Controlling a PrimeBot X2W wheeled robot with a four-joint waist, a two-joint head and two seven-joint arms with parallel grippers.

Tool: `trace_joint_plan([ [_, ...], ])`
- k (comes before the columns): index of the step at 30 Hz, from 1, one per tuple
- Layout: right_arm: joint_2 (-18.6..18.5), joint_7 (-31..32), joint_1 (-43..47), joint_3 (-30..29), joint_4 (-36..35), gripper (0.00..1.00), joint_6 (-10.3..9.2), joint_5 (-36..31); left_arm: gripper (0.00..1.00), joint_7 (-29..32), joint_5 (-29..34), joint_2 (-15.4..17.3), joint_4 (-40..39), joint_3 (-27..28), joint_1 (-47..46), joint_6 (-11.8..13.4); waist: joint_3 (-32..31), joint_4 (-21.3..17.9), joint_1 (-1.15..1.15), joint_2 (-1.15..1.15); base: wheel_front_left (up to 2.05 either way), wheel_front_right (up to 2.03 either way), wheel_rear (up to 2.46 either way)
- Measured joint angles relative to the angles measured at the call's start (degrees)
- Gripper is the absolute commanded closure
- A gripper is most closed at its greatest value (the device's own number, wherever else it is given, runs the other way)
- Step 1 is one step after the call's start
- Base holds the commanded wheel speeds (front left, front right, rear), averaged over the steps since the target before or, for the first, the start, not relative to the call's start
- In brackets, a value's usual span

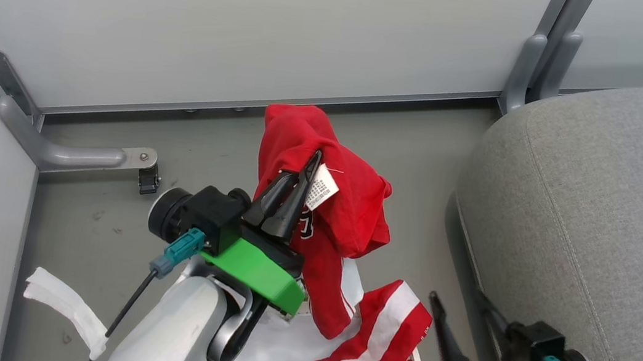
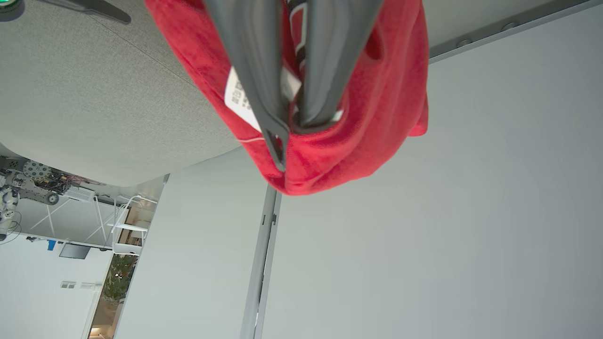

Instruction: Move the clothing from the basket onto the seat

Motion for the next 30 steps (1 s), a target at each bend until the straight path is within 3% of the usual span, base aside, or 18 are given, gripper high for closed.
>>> trace_joint_plan([
  [8,-0.74,-0.01,-6.12,11.24,-5.04,0.0,0.01,-2.7,1.0,0.0,-1.53,0.02,-0.49,-3.16,-0.42,0.0,0.06,1.08,0.0,0.0,0.0,0.0,0.0],
  [18,1.91,-0.02,-15.75,12.77,1.38,0.0,0.01,-8.42,1.0,0.01,-4.86,0.02,-1.12,-11.47,-1.03,0.0,0.35,5.45,0.0,0.0,0.0,0.0,0.0],
  [19,2.13,-0.02,-15.9,13.01,2.44,0.55,0.01,-7.77,1.0,0.0,-5.34,0.03,-1.19,-12.2,-1.02,0.0,0.33,6.1,0.0,0.0,0.0,0.0,0.0],
  [20,2.27,-0.01,-15.99,13.43,3.39,1.0,0.01,-6.91,1.0,0.0,-5.59,0.02,-1.18,-12.66,-1.02,0.0,0.32,6.6,0.0,0.0,0.0,0.0,0.0],
  [25,2.74,-0.01,-16.14,14.7,5.33,1.0,0.01,-3.21,1.0,0.01,-6.11,0.04,-0.93,-12.69,-0.91,0.0,0.21,8.83,0.0,0.0,0.0,0.0,0.0],
  [26,2.78,-0.01,-16.13,14.58,5.25,1.0,0.01,-2.66,0.44,0.0,-6.06,0.08,-0.94,-12.28,-0.83,0.01,0.22,8.83,0.0,0.0,0.0,0.0,0.0],
  [27,2.8,-0.01,-16.03,14.38,5.15,1.0,0.01,-2.2,0.0,-0.01,-5.97,0.08,-0.7,-12.11,-0.81,0.01,0.23,8.73,0.0,0.0,0.0,0.0,0.0],
  [30,2.83,0.0,-15.04,13.14,4.33,1.0,0.01,-0.87,0.0,-0.02,-5.21,0.01,-0.15,-11.02,-0.32,0.09,0.25,7.78,0.0,0.0,0.0,0.0,0.0],
])
